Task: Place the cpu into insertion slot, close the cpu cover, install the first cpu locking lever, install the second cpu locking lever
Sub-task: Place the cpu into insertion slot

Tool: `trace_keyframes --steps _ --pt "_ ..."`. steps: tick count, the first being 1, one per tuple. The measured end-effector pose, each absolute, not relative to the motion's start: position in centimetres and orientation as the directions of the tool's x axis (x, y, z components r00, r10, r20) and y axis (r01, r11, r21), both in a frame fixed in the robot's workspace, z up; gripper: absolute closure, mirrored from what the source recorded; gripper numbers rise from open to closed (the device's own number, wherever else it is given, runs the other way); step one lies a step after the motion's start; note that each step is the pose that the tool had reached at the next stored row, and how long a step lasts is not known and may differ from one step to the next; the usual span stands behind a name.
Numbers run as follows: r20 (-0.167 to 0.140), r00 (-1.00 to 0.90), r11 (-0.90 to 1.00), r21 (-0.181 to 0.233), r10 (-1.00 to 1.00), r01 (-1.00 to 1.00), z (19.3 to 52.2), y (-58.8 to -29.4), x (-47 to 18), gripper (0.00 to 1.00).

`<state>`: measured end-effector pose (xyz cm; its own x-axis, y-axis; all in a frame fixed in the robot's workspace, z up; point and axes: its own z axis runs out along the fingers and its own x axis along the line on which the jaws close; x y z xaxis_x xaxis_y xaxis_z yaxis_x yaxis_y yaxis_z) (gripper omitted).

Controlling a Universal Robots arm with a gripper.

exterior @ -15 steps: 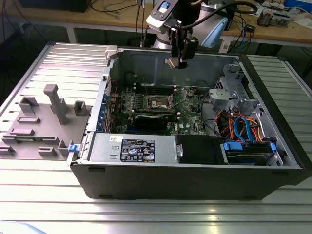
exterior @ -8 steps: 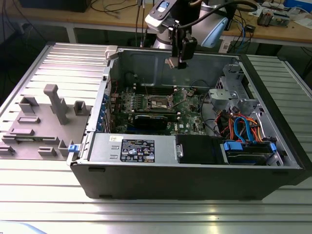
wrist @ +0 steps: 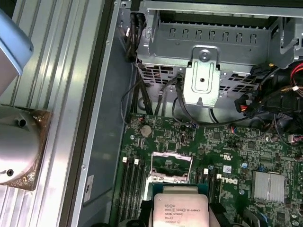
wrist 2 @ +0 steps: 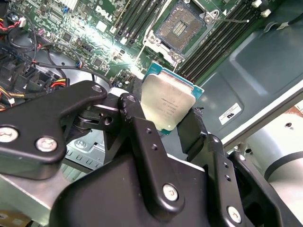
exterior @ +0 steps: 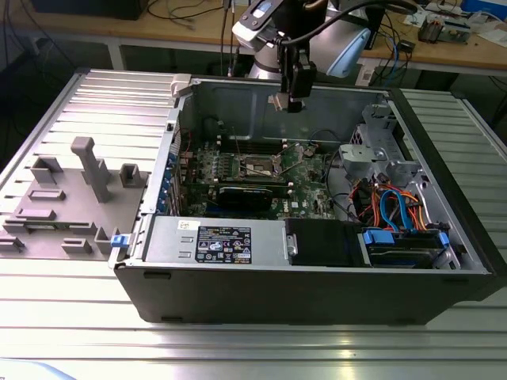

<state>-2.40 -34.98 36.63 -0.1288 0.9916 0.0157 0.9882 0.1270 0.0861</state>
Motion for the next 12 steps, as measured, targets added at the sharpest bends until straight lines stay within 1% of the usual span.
trace_keyframes --steps 12 --pt "0.016 -0.122 0.12 0.086 0.992 0.989 36.63 -34.98 -2.4 0.46"
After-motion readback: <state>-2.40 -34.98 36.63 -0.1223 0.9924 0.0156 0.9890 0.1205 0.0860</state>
